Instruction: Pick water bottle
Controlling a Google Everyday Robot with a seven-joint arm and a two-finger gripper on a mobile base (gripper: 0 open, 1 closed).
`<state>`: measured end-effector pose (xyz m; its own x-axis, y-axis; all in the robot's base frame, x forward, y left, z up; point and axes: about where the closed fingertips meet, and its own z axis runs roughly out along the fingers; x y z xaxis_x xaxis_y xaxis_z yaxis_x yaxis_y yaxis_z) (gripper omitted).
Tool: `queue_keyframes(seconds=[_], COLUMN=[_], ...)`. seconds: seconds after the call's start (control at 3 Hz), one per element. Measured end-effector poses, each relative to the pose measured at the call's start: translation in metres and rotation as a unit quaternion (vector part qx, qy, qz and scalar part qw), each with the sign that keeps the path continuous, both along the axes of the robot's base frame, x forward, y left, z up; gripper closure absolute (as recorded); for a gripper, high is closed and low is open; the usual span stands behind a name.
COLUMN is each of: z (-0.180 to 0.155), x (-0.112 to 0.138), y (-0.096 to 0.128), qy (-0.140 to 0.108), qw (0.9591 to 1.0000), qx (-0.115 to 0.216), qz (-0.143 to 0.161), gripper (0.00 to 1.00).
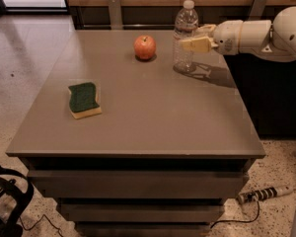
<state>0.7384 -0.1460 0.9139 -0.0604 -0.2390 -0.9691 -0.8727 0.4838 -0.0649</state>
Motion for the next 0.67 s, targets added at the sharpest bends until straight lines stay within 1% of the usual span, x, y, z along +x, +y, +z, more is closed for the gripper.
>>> queue_keyframes(seconds=[0.33, 0.67], z=[0.032, 0.060], x=[-0.004, -0.006], y=[0.010, 0.017], qy=[-0.020, -0.040], qw=[0.9996, 0.9987], qx=[-0.013, -0.022], qz=[0.015, 0.024], gripper=[1.00, 1.00])
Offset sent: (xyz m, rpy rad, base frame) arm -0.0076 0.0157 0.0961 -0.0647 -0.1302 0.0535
